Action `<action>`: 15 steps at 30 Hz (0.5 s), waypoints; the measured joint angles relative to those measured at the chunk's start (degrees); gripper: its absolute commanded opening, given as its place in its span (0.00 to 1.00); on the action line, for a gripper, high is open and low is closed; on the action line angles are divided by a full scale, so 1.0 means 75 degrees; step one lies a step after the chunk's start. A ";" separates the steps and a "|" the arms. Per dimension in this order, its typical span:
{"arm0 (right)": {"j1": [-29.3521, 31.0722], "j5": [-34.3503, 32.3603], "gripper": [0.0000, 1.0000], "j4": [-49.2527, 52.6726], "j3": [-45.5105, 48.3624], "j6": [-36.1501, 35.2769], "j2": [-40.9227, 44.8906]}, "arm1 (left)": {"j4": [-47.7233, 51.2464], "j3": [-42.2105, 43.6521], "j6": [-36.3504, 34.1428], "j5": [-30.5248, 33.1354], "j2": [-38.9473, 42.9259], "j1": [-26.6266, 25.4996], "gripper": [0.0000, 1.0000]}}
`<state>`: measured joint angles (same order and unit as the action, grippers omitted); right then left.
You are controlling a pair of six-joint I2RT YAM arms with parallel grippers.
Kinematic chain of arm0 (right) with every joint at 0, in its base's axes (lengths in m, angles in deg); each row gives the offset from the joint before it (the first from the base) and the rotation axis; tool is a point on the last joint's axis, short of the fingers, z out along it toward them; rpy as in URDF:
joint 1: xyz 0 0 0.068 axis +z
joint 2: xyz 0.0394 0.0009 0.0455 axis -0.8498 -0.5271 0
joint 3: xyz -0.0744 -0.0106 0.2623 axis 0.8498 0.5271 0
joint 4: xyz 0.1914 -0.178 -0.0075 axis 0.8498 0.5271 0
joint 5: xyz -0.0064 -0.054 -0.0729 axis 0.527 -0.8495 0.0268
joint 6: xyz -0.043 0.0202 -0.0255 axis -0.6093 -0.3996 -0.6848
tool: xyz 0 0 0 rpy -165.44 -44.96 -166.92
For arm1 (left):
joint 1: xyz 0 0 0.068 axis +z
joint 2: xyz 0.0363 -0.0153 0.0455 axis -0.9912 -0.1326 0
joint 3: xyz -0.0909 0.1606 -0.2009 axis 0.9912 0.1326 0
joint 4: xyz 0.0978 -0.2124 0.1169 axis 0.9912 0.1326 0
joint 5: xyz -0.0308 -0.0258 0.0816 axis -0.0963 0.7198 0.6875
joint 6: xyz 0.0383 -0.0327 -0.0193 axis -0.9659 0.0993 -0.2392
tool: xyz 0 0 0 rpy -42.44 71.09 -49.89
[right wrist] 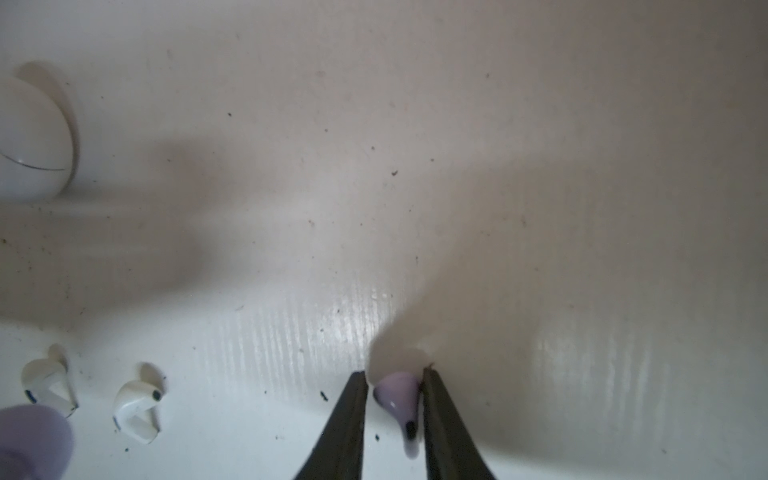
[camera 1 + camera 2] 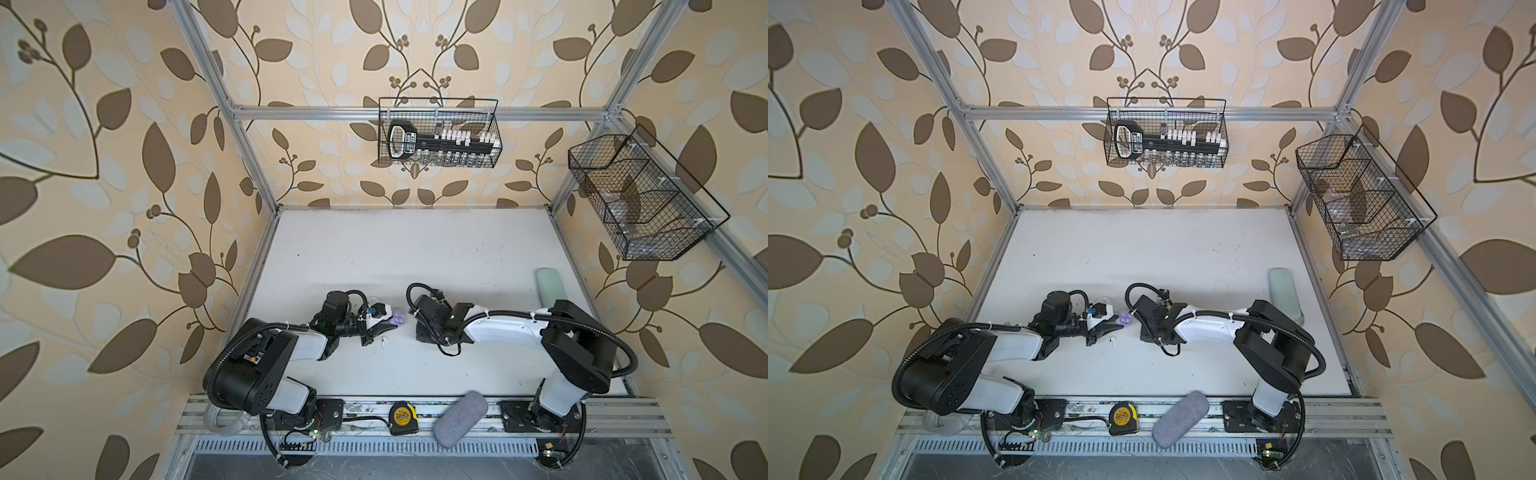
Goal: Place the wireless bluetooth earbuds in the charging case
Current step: 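Close the right gripper on the lavender earbud and lift it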
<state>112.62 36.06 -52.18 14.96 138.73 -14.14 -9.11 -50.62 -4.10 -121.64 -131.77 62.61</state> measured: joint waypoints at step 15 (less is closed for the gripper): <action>0.0076 -0.0111 0.26 0.0221 -0.0221 -0.0224 -0.0166 | 0.0000 0.0000 0.0020 -0.0012 0.0000 0.0000 0.00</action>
<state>113.19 35.23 -50.52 13.30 137.05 -15.39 -9.11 -50.62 -3.95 -121.73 -131.77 62.61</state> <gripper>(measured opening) 0.255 0.223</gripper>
